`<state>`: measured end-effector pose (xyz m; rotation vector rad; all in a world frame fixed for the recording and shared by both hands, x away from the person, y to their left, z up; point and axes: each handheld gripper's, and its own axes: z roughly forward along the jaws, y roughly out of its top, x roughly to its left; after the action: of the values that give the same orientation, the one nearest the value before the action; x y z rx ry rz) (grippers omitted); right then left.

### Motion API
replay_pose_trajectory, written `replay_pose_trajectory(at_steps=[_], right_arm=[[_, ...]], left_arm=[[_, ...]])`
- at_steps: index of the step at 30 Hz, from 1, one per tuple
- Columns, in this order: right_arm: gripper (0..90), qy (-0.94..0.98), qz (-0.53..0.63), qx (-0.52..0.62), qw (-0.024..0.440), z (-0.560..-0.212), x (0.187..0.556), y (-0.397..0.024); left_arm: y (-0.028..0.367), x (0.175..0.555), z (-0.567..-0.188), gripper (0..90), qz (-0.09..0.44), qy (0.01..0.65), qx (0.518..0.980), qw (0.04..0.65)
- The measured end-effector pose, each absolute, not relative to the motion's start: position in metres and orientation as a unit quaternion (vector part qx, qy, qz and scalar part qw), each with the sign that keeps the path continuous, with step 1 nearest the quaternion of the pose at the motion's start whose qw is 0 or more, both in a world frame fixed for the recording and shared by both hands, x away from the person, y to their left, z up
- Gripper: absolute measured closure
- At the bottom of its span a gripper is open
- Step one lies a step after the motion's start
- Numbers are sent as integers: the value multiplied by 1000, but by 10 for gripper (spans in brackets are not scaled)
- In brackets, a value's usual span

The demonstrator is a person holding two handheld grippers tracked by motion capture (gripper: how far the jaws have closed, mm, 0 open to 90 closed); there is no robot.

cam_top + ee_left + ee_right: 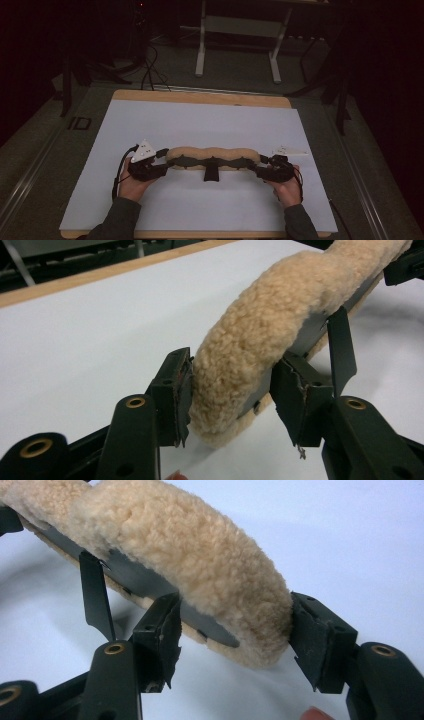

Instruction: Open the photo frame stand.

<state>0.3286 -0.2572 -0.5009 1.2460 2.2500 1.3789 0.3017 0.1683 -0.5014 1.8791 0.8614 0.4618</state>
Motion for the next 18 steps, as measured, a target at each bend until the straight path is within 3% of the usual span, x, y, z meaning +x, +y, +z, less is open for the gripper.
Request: replay_pose_trajectory(at_steps=[18], right_arm=[[371,775,462,413,123,-502,322,-256]], left_arm=[[175,292,-502,474,178,376,780,468]])
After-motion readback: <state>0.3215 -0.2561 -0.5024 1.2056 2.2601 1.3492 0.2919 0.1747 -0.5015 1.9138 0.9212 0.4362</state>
